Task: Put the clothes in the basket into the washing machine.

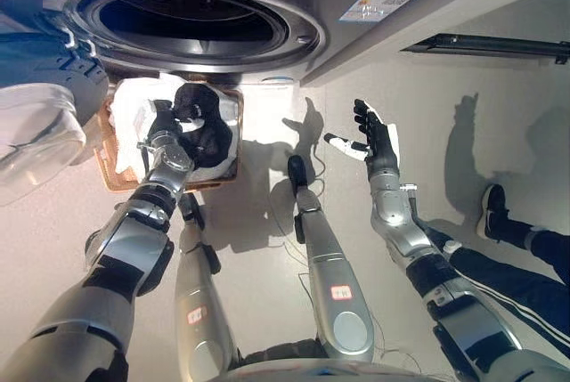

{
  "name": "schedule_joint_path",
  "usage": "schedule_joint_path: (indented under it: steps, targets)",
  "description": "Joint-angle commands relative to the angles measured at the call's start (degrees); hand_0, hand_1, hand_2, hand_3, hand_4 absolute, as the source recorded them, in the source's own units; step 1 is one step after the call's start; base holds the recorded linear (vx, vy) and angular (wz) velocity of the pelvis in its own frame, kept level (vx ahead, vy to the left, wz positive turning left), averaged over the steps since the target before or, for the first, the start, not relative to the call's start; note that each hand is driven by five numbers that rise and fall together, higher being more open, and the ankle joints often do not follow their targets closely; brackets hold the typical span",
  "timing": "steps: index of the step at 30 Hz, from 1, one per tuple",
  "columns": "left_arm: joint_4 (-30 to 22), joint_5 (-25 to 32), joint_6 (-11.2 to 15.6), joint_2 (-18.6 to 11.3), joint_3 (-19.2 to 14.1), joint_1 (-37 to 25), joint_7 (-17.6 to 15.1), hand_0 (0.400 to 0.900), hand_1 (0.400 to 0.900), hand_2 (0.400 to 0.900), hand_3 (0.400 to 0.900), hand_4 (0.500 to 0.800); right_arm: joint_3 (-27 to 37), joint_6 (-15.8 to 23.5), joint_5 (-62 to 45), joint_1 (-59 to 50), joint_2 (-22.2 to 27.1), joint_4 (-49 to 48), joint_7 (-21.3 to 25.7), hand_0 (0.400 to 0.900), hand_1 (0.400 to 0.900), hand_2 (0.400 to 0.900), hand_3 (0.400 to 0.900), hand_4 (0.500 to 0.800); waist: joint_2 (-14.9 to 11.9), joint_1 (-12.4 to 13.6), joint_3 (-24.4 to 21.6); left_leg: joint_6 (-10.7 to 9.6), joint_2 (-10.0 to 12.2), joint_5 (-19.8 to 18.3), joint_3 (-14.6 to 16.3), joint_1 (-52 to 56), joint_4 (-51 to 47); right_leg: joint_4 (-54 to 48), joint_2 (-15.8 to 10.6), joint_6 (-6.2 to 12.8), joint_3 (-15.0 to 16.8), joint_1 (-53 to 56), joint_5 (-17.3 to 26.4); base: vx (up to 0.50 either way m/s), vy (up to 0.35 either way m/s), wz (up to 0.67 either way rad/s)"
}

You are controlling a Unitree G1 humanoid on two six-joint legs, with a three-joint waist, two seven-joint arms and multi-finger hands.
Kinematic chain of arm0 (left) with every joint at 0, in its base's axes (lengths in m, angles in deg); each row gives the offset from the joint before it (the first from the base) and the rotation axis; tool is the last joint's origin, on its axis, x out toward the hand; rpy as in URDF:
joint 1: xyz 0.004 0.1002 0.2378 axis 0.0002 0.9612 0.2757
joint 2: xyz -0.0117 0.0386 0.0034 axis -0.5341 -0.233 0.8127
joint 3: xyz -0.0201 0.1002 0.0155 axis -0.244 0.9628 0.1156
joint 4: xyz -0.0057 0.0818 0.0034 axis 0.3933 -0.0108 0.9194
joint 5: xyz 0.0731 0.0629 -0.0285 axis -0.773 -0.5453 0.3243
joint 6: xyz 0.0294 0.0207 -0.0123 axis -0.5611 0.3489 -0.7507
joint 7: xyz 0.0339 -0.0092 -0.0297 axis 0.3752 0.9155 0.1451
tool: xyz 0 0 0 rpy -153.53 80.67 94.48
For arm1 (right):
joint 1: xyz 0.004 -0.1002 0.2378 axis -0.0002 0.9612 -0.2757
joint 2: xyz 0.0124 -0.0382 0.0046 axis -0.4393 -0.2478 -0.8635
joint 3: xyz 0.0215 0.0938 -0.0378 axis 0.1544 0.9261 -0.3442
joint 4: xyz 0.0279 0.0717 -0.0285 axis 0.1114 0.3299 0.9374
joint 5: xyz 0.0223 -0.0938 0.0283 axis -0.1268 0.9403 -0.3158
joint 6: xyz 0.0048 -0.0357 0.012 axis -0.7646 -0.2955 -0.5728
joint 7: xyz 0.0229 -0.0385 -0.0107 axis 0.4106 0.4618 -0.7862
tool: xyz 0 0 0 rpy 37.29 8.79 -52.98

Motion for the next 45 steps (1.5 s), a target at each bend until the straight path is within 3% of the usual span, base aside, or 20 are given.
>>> schedule_joint_path:
  steps: [1,3,6,11,17,21,24,31,33,34,45]
  targets:
    - [-0.4,14.6,7.3,1.6,-6.0,-1.9,3.3,0.400,0.400,0.400,0.400,0.500,2.3,1.8,-1.4,1.9,2.5,-1.2,-0.3,0.900,0.900,0.900,0.900,0.800,4.9,0.0,-4.6,-0.9,3.1,4.6,-4.3,-1.2,-0.8,1.1,-2.8,3.13,1.2,1.0,-0.1,0.08,0.020,0.02]
    - [-2.2,26.7,9.4,1.6,-9.8,-2.9,5.5,0.400,0.400,0.400,0.400,0.500,2.9,1.2,-2.2,2.3,2.4,-0.8,-0.9,0.900,0.900,0.900,0.900,0.800,5.4,-0.1,-5.2,-0.8,3.0,4.3,-4.0,0.6,-1.3,-0.3,-3.2,3.38,1.2,3.2,0.0,0.09,0.017,0.02]
    - [-2.8,36.0,10.0,0.2,-12.3,-6.1,8.0,0.400,0.400,0.400,0.400,0.500,3.2,0.6,-3.1,3.3,2.7,-0.8,-2.0,0.900,0.900,0.900,0.900,0.800,5.7,-0.5,-6.0,-0.9,2.8,4.1,-3.6,1.9,-2.0,-1.7,-3.9,3.84,0.7,5.0,0.3,0.07,0.010,0.09]
    - [-4.4,45.8,11.2,-0.6,-14.0,-10.1,9.5,0.400,0.400,0.400,0.400,0.500,4.6,-0.3,-3.9,6.0,3.8,-1.7,-3.0,0.900,0.900,0.900,0.900,0.800,5.8,-0.8,-8.0,-0.9,2.5,4.2,-3.6,3.3,-3.7,-4.2,-4.6,4.46,-0.3,7.7,0.8,0.09,0.004,0.13]
    - [-6.8,54.0,13.2,-0.9,-13.0,-16.8,10.2,0.400,0.400,0.400,0.400,0.500,6.3,-0.9,-4.0,8.5,5.5,-5.7,-3.7,0.900,0.900,0.900,0.900,0.800,4.8,-1.7,-9.6,-0.8,2.2,5.5,-3.5,2.5,-7.5,-7.4,-5.0,5.07,-1.2,7.5,2.5,0.05,0.024,0.04]
    - [-9.8,57.0,14.6,4.5,-13.3,-16.2,9.9,0.400,0.400,0.400,0.400,0.500,6.7,-1.6,-2.7,9.5,5.5,-7.9,-2.8,0.900,0.900,0.900,0.900,0.800,4.1,-2.0,-10.0,-0.9,2.1,6.7,-3.8,0.6,-9.6,-8.6,-4.8,4.85,-1.5,5.8,3.4,0.00,0.000,0.00]
    - [-8.1,55.6,14.2,7.2,-13.6,-17.1,9.1,0.400,0.400,0.400,0.400,0.500,6.8,-1.9,-1.9,9.7,5.3,-9.2,-2.3,0.900,0.900,0.900,0.900,0.800,3.8,-2.5,-10.0,-1.1,2.3,6.9,-3.8,-0.8,-11.3,-7.8,-4.5,4.74,-1.3,3.4,2.9,-0.03,0.017,-0.08]
    - [-7.7,53.3,13.4,7.4,-13.1,-18.8,9.7,0.400,0.400,0.400,0.400,0.500,7.9,-1.2,-0.7,10.6,5.2,-10.5,-1.7,0.900,0.900,0.900,0.900,0.800,3.9,-3.6,-10.2,-1.4,3.0,7.0,-2.5,-3.0,-11.3,-7.3,-3.7,5.18,-0.3,-1.1,3.7,-0.02,-0.001,-0.17]
    - [-7.6,52.5,13.2,7.1,-12.5,-18.5,9.9,0.604,0.604,0.604,0.604,0.622,8.1,-1.2,-0.2,11.9,5.6,-10.8,-2.1,0.900,0.900,0.900,0.900,0.800,4.3,-3.6,-10.3,-1.5,3.0,7.0,-2.8,-3.0,-11.3,-6.9,-3.7,5.24,-0.3,-1.1,3.4,0.00,0.000,0.00]
    - [-7.4,51.8,12.9,6.8,-12.1,-18.5,10.1,0.900,0.900,0.900,0.900,0.800,8.2,-1.1,-0.2,12.2,6.0,-10.9,-2.2,0.900,0.900,0.900,0.900,0.800,4.4,-3.6,-10.3,-1.5,3.0,7.1,-2.8,-3.0,-11.3,-6.8,-3.6,5.26,-0.3,-1.1,3.4,0.00,0.000,0.00]
    - [-8.6,45.1,12.4,7.1,-9.4,-14.5,9.9,0.900,0.900,0.900,0.900,0.800,7.5,-0.2,-0.4,12.2,6.1,-10.6,-2.7,0.900,0.900,0.900,0.900,0.800,4.4,-2.5,-10.9,-1.2,2.8,7.1,-3.5,-1.4,-11.3,-7.3,-3.9,5.16,-1.4,1.2,3.2,0.00,-0.010,0.07]
